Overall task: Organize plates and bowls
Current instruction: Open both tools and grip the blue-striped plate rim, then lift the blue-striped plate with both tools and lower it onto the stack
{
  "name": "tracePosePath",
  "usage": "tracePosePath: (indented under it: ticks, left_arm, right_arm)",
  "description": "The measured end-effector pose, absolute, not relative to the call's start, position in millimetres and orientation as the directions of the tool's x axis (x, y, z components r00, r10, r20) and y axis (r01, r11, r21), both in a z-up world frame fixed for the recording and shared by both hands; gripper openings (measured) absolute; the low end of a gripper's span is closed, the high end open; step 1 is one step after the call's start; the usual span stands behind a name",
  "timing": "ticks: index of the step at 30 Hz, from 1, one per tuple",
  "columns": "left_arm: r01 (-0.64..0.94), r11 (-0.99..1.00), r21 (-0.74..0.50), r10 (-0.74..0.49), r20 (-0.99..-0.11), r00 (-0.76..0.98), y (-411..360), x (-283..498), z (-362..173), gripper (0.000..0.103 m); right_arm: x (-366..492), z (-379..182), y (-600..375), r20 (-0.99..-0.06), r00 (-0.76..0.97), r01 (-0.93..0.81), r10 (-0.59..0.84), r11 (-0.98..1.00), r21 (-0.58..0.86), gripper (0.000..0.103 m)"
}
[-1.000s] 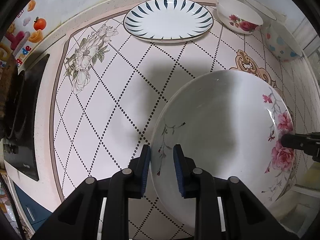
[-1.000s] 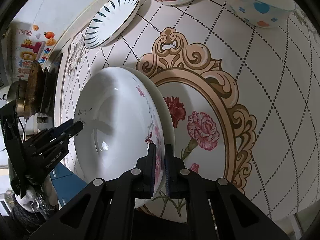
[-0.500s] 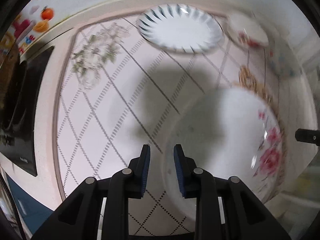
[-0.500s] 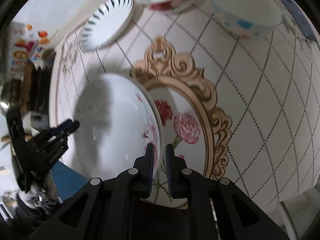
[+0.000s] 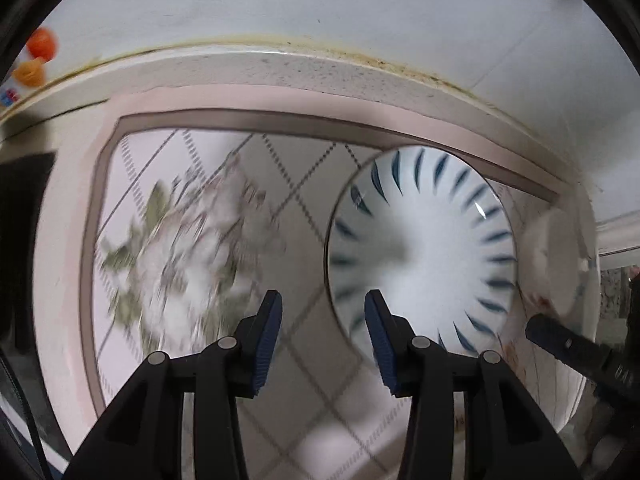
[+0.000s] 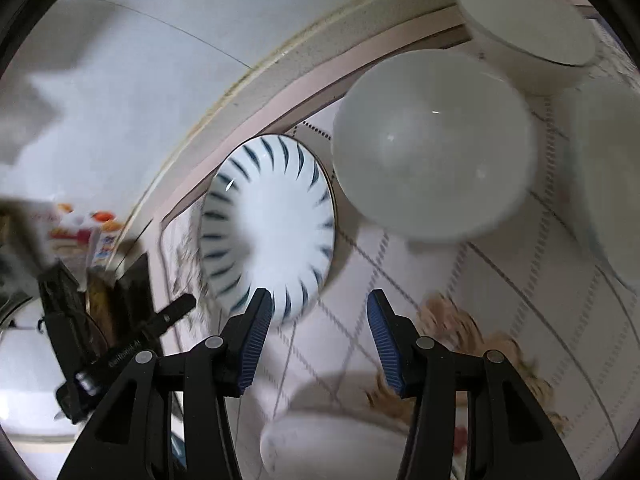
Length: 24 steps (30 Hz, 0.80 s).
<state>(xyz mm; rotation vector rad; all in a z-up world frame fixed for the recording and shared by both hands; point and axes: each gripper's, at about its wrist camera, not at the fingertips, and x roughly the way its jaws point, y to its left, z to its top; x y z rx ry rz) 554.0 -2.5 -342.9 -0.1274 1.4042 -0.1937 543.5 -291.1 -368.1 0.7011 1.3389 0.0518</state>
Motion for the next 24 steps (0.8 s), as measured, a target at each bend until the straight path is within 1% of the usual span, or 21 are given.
tracePosePath:
  ticks: [3,6,9,11,12,13,14,15,16,17,24]
  left_arm:
    - [0.064,0.977,-0.205,-0.212,-0.969,0.128,-6,573,-360,0.04]
    - [0.057,0.977,-0.206,-0.212,-0.971,0.113,-7,584,-371,0.04]
    - [0.067,0.979,-0.192,-0.2,-0.971,0.133,-8,594,-372,0.041]
    - [0.086,0.98,-0.181,-0.193,-0.97,0.146,-11,599,-371,0.039]
    - [0.096,0.979,-0.182,-0.195,-0.969,0.151,-12,600,-370,0.033]
    - [0.116,0.976,-0.182,-0.199,-0.968,0.155,-16,601,-368,0.023]
    - [0.139,0.974,-0.176,-0.197,-0.968,0.157,-21,600,-367,0.018]
    - [0.153,0.975,-0.164,-0.188,-0.969,0.158,-25,600,-366,0.015]
    - [0.167,0.977,-0.134,-0.162,-0.972,0.168,-29,599,-365,0.015]
    - [0.176,0.977,-0.117,-0.148,-0.973,0.176,-32,597,-364,0.015]
    - [0.166,0.979,-0.12,-0.15,-0.971,0.184,-32,577,-357,0.015]
  right_arm:
    - [561,-381,-282,-0.897,0.253,0.367,0.363,0.822,0.436,0.05]
    - [574,-394,-283,-0.914,0.233,0.397,0.332,0.826,0.401,0.044]
    - [582,-403,-285,-0.916,0.235,0.414,0.326,0.819,0.398,0.034]
    - [584,-404,-284,-0.917,0.245,0.412,0.316,0.822,0.394,0.022]
    - [586,-405,-283,-0.915,0.248,0.409,0.317,0.822,0.396,0.019]
    - [588,-407,-280,-0.916,0.246,0.404,0.317,0.825,0.394,0.016]
    - [589,-408,-278,-0.922,0.244,0.4,0.301,0.835,0.378,0.015]
    - [590,-408,-276,-0.924,0.246,0.396,0.293,0.84,0.371,0.014]
    - [591,-409,-274,-0.924,0.25,0.39,0.289,0.843,0.37,0.012]
    - [592,-409,-273,-0.924,0.253,0.384,0.286,0.847,0.367,0.011]
    - [592,-409,-273,-0.93,0.238,0.374,0.279,0.858,0.353,0.011]
